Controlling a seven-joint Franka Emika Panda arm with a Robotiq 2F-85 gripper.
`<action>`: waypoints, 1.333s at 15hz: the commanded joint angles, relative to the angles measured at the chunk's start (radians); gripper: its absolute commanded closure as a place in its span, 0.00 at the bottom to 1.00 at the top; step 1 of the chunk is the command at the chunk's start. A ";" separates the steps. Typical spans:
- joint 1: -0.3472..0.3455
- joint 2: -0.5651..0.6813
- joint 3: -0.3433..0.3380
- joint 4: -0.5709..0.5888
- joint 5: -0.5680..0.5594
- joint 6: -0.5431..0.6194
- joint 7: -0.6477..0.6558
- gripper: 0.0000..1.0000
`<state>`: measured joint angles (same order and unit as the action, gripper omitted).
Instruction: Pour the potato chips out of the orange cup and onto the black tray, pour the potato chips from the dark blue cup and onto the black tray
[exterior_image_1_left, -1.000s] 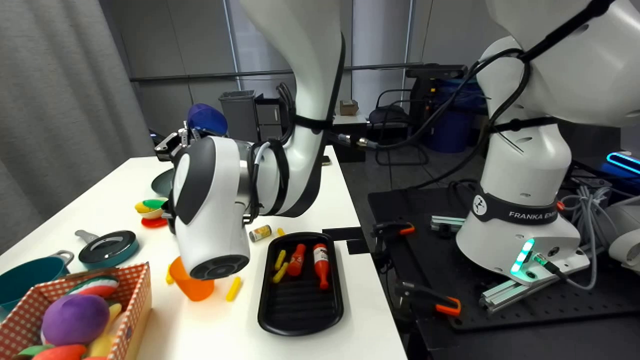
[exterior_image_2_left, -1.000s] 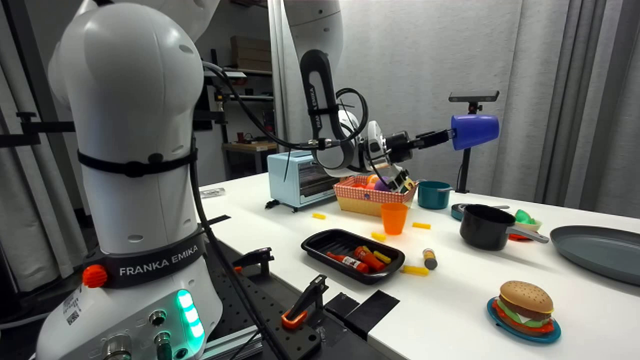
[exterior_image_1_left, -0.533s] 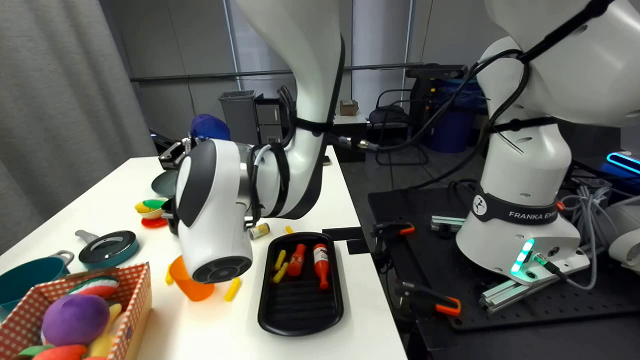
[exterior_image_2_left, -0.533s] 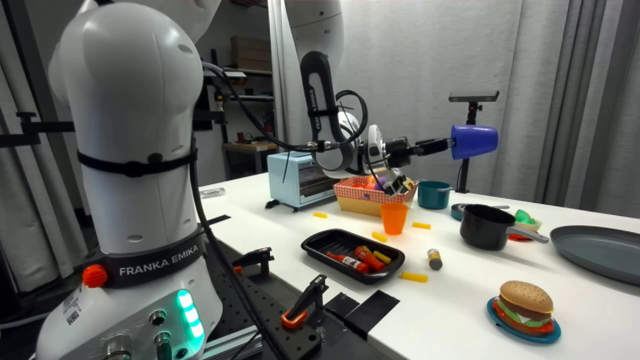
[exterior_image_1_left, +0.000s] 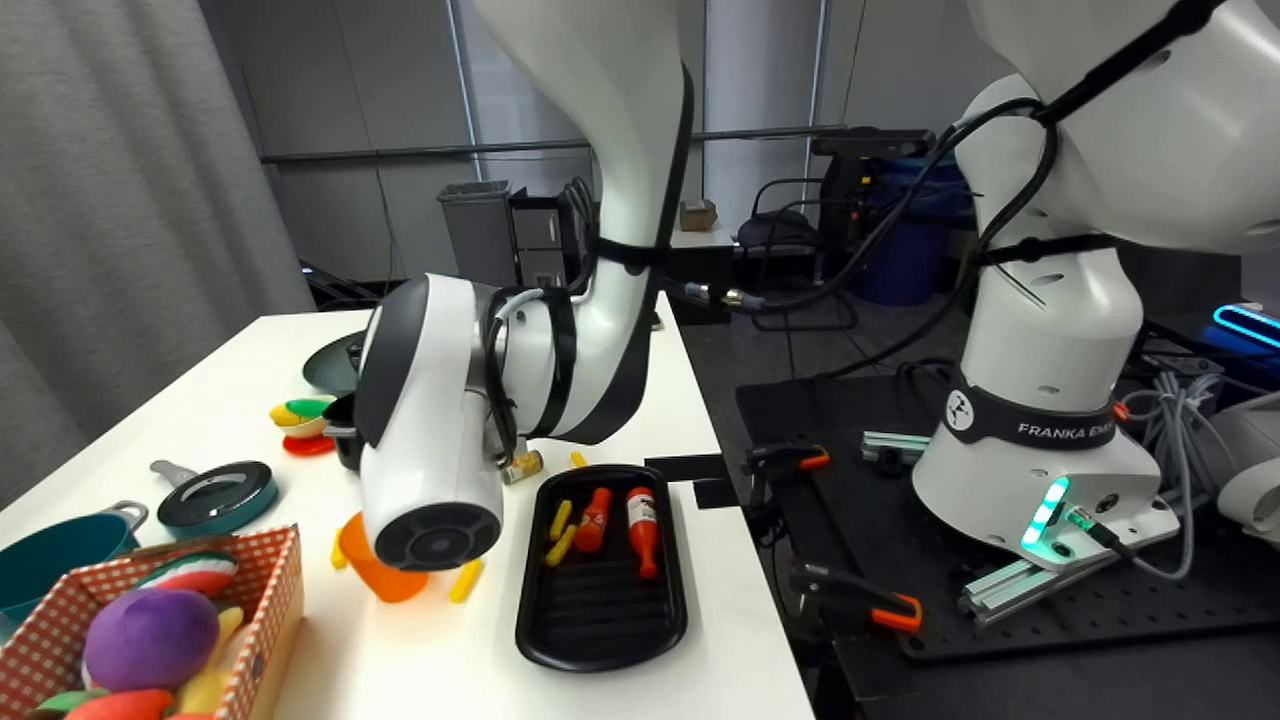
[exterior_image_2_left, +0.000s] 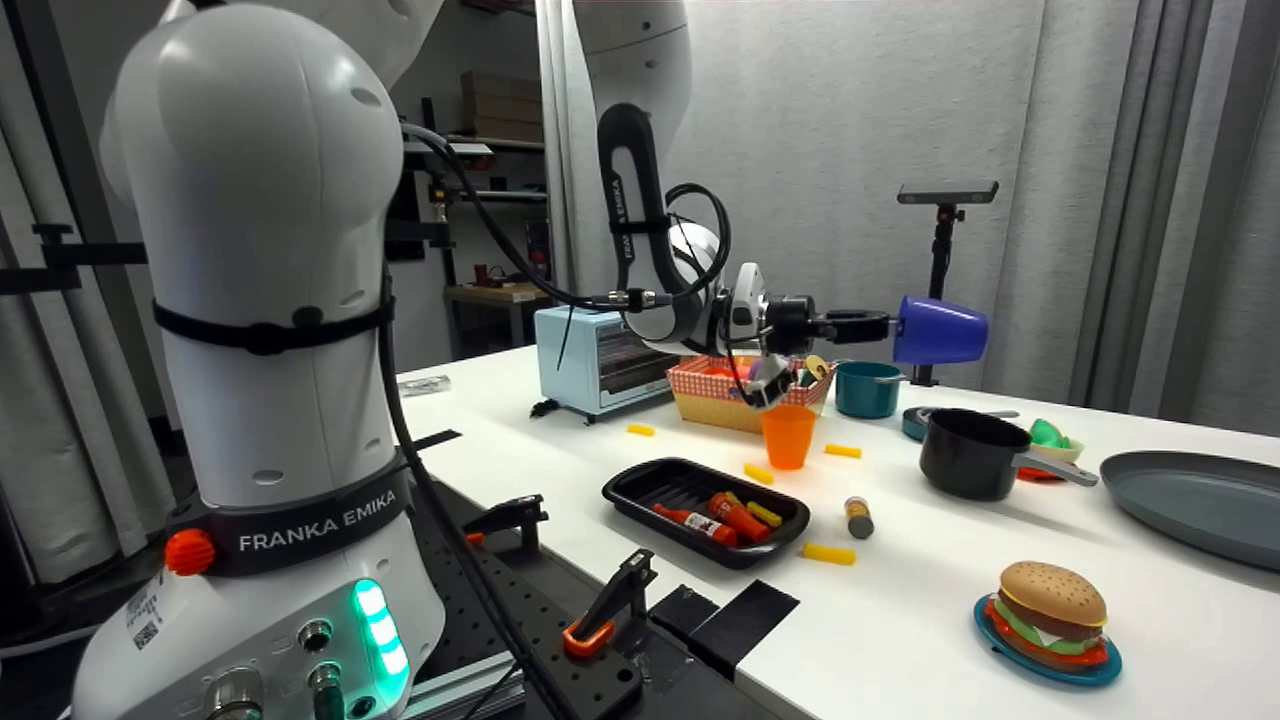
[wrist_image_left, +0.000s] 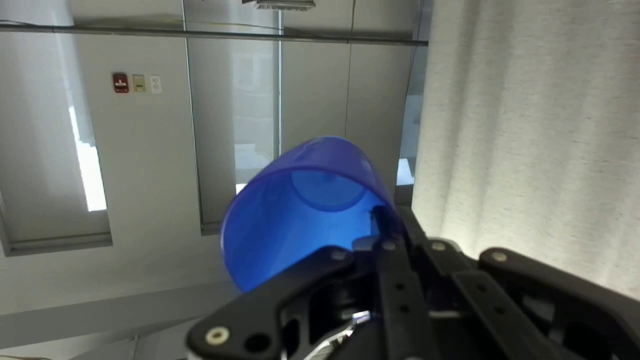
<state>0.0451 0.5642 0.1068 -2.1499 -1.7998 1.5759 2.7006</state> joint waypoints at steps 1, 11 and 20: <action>-0.028 -0.019 0.019 -0.007 0.056 0.086 -0.026 0.99; -0.012 -0.313 0.062 -0.102 0.299 0.292 -0.338 0.99; -0.052 -0.598 -0.052 -0.159 0.559 0.607 -0.693 0.99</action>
<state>-0.0011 0.0402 0.0825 -2.2608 -1.3681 2.0667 2.0994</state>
